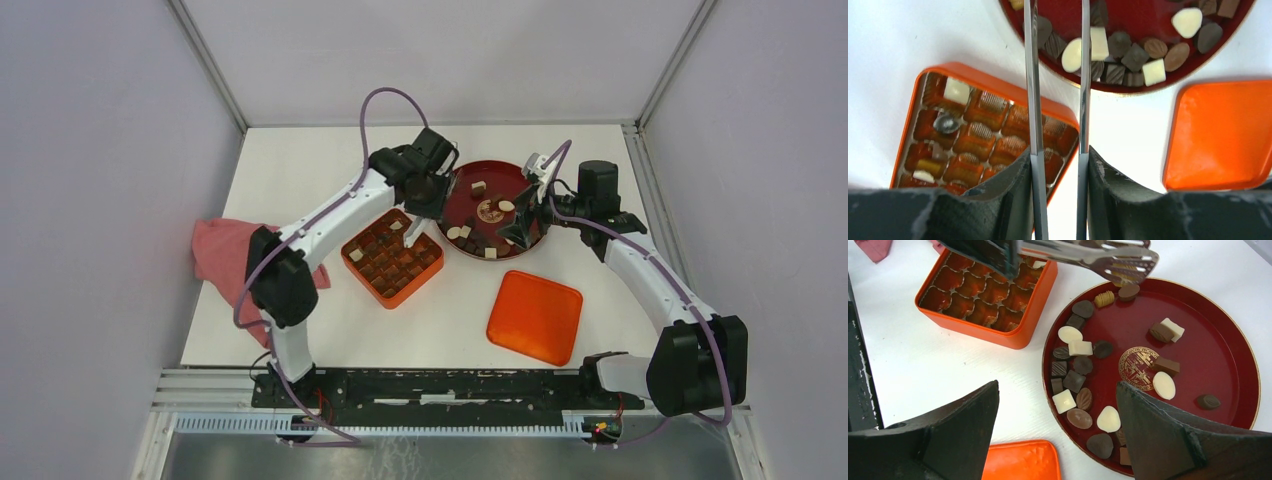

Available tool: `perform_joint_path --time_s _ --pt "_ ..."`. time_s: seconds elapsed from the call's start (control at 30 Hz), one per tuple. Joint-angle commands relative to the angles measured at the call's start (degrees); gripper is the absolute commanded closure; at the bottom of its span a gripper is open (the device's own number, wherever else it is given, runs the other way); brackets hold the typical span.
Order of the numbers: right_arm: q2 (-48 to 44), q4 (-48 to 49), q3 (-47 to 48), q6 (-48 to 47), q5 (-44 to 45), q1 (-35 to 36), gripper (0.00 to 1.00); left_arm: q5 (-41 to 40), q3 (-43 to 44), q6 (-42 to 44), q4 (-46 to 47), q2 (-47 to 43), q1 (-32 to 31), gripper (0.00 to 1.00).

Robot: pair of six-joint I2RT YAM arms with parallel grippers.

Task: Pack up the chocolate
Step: Pick up the fake chocolate from the plate, then place the fake chocolate in the packing box.

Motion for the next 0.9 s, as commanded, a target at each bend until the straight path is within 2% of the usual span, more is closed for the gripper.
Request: perform_joint_path --time_s 0.0,0.2,0.37,0.57,0.73,0.87 --pt "-0.4 1.2 2.1 -0.6 -2.4 -0.1 0.08 0.8 -8.0 -3.2 4.7 -11.2 -0.5 0.98" --pt "0.7 0.9 1.9 -0.9 -3.3 -0.2 0.08 -0.8 -21.0 -7.5 -0.6 -25.4 -0.7 0.98" --pt "1.7 0.8 1.9 -1.1 -3.1 -0.1 0.08 -4.7 -25.7 -11.5 -10.1 -35.1 -0.7 0.98" --pt "3.1 0.5 1.9 -1.1 -3.5 -0.1 0.08 -6.9 -30.4 -16.3 -17.3 -41.2 -0.8 0.98" --pt "2.6 0.5 1.8 -1.1 -3.5 -0.2 0.08 -7.8 -35.0 -18.5 -19.2 -45.1 -0.8 0.98" --pt "2.5 0.5 1.8 -1.1 -3.9 -0.1 0.08 -9.2 -36.4 -18.8 -19.6 -44.7 -0.8 0.98"
